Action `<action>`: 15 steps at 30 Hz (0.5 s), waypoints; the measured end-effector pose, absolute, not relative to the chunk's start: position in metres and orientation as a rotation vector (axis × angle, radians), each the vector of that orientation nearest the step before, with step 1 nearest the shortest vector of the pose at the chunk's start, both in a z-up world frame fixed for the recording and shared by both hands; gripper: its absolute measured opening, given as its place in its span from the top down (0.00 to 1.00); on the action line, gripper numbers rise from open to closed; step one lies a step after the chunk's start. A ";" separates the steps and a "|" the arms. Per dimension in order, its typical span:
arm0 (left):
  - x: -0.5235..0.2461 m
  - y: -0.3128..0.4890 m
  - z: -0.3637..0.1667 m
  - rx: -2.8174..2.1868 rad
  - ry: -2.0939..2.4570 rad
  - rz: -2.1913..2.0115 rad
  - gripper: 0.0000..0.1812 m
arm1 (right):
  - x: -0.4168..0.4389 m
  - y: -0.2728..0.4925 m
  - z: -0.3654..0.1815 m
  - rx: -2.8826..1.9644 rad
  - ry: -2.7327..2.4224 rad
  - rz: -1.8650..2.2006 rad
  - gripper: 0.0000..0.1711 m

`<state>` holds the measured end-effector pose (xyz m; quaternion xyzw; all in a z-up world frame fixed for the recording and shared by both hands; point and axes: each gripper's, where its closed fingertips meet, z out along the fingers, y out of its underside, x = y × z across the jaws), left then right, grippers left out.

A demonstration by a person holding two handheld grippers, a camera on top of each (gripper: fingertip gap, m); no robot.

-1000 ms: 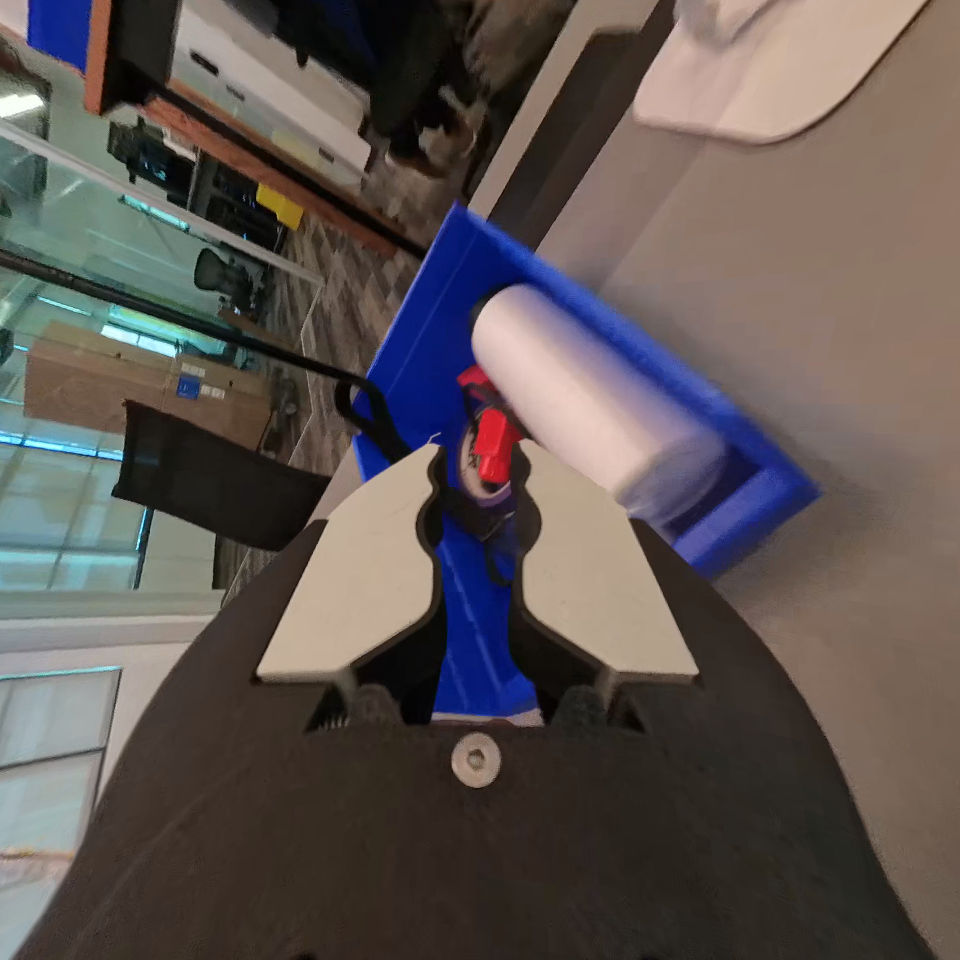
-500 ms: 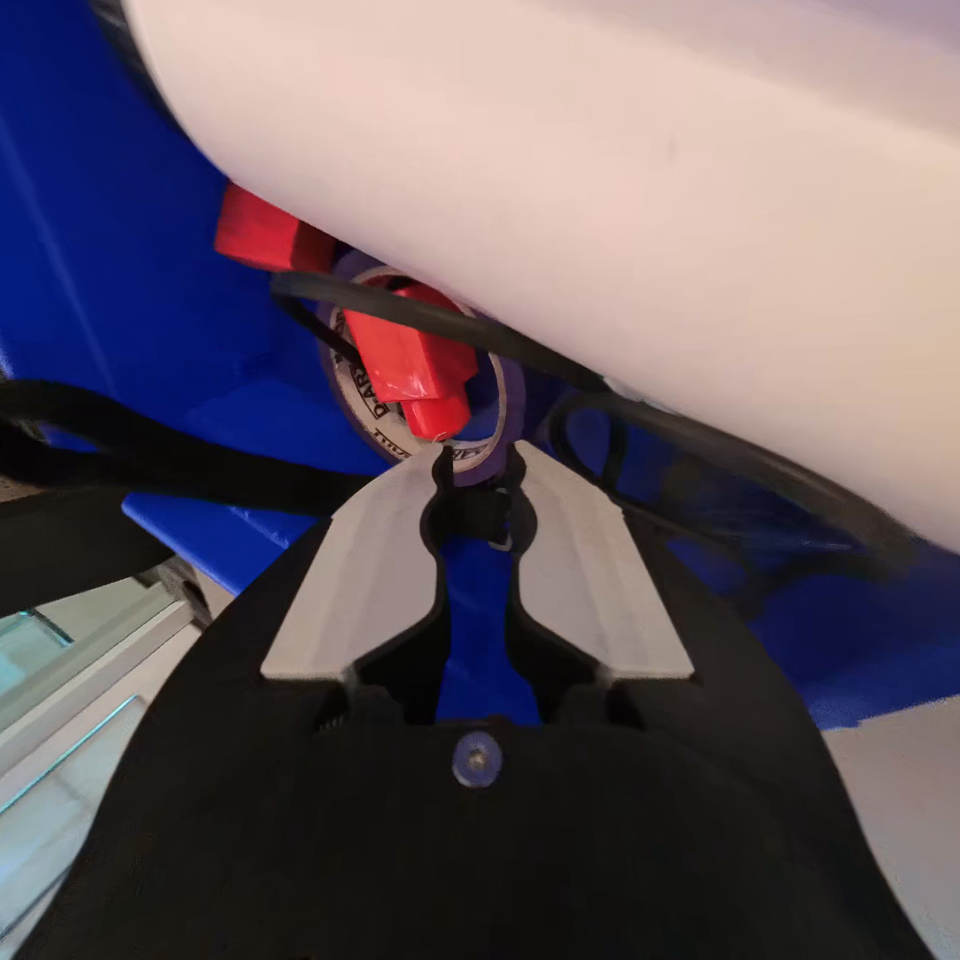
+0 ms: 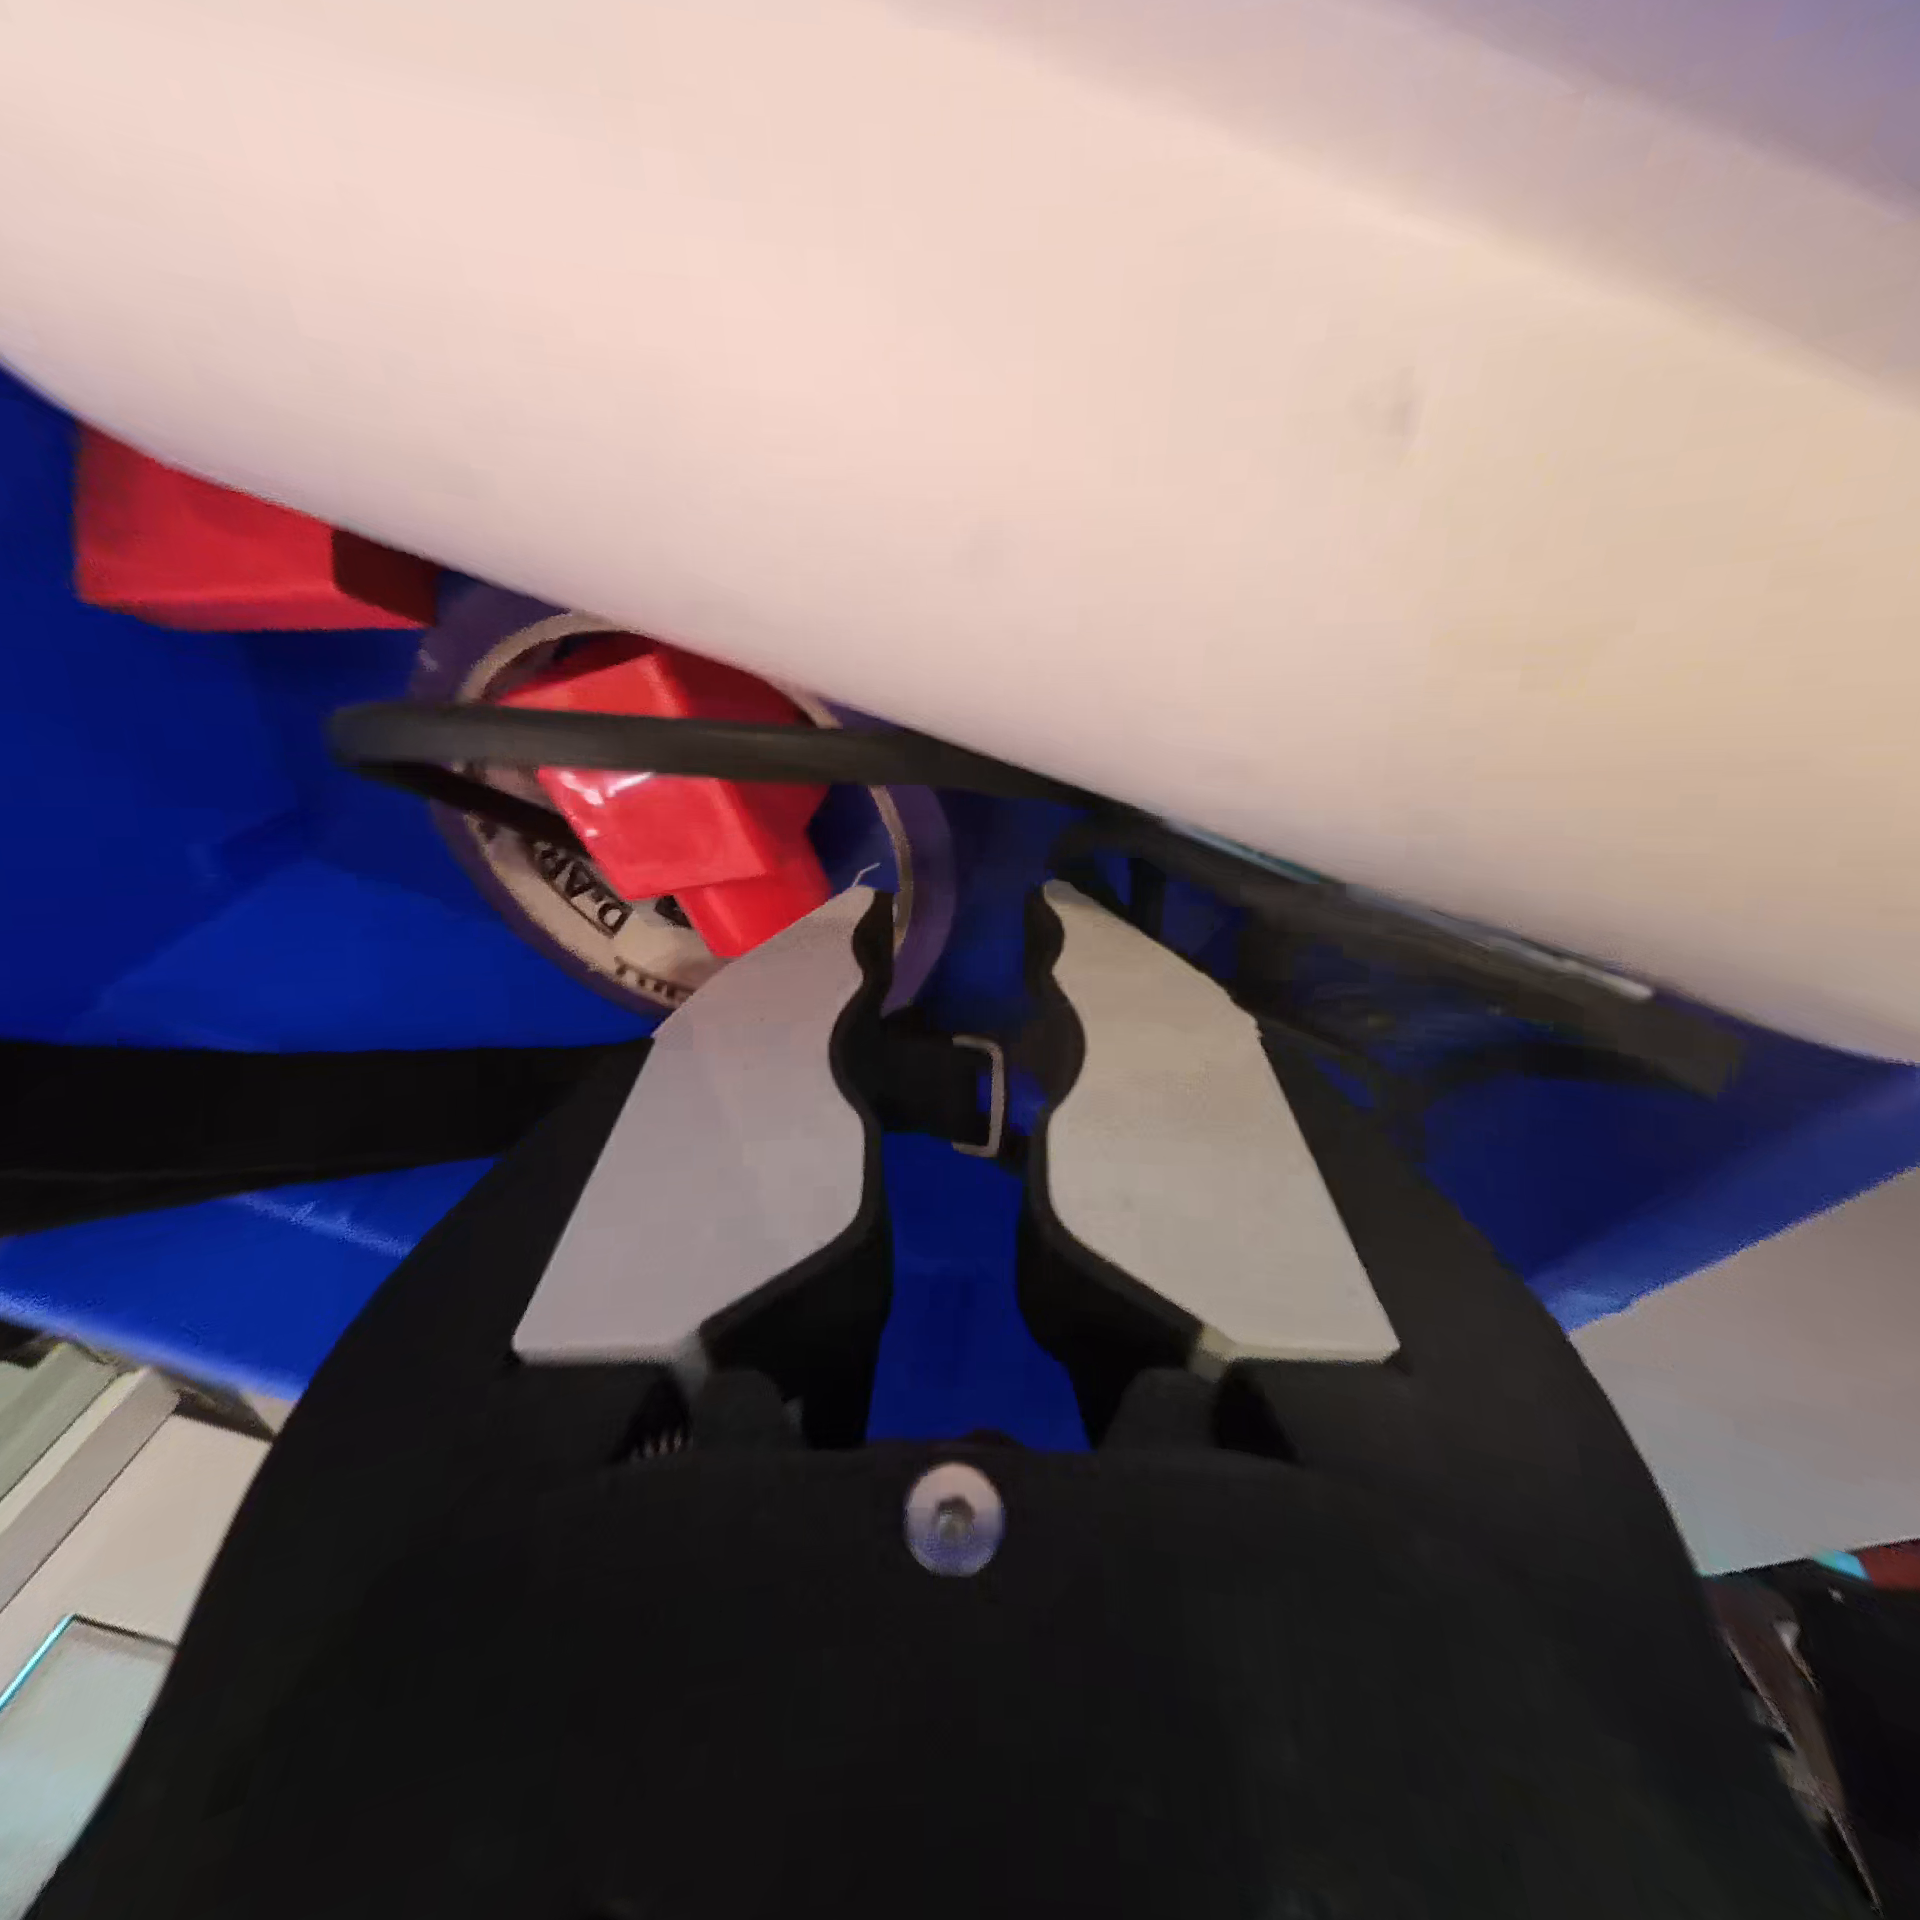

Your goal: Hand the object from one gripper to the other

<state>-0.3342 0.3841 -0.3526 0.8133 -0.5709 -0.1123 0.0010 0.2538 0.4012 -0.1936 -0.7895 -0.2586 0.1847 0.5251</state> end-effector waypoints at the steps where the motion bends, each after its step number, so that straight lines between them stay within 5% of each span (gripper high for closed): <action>1: -0.335 0.384 -0.358 2.540 -1.788 -0.349 0.86 | 0.252 0.400 -0.194 -1.888 -0.625 0.445 0.74; 4: -0.336 0.387 -0.361 2.516 -1.756 -0.375 0.93 | 0.250 0.397 -0.194 -1.882 -0.631 0.448 0.74; 15: -0.324 0.378 -0.320 2.758 -1.716 -0.138 0.94 | 0.242 0.385 -0.186 -1.860 -0.650 0.475 0.75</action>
